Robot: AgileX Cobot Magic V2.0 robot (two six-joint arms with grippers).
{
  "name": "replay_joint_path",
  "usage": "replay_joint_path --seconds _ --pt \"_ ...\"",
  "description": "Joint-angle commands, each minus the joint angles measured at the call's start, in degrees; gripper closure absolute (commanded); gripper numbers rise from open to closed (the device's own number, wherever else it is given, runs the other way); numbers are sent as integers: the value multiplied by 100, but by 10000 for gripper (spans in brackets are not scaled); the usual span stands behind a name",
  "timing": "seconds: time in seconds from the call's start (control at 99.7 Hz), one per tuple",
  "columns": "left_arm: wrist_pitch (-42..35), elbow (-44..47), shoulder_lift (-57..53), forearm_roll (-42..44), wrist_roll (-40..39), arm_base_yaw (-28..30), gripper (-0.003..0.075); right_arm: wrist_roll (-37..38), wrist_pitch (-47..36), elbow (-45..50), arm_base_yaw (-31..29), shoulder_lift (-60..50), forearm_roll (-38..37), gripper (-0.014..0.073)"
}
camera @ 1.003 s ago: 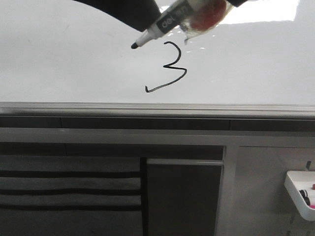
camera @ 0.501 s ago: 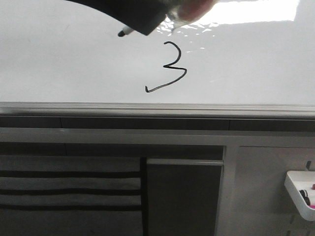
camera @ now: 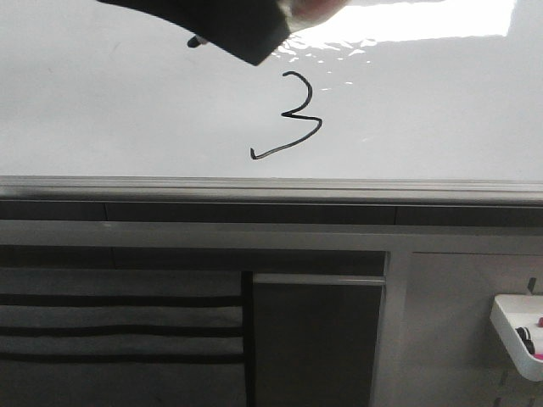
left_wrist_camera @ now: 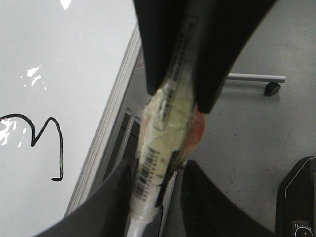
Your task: Write number 3 on whiteboard
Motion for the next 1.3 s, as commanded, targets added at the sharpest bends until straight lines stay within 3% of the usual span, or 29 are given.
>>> replay_joint_path --seconds 0.0,0.331,0.582,0.752,0.933,1.093,1.294 --pt "-350 -195 -121 -114 -7 -39 586 -41 -317 -164 9 -135 150 610" --pt "-313 -195 -121 -114 -7 -28 734 -41 -317 -164 9 -135 139 596" --pt "-276 -195 -121 -49 -17 127 738 461 -307 -164 -273 -274 -20 328" --pt "-278 -136 -121 -49 -255 945 738 983 -208 -164 -1010 -704 -279 306" --pt "-658 85 -25 -107 -995 2364 738 1017 -144 -164 -1604 -1091 -279 306" --pt "-1349 188 399 -1103 -1441 3463 738 1061 32 -164 -1645 -1114 -268 306" --pt "-1681 188 943 -1694 -1441 3768 738 1070 99 -164 -1645 -1091 -246 306"
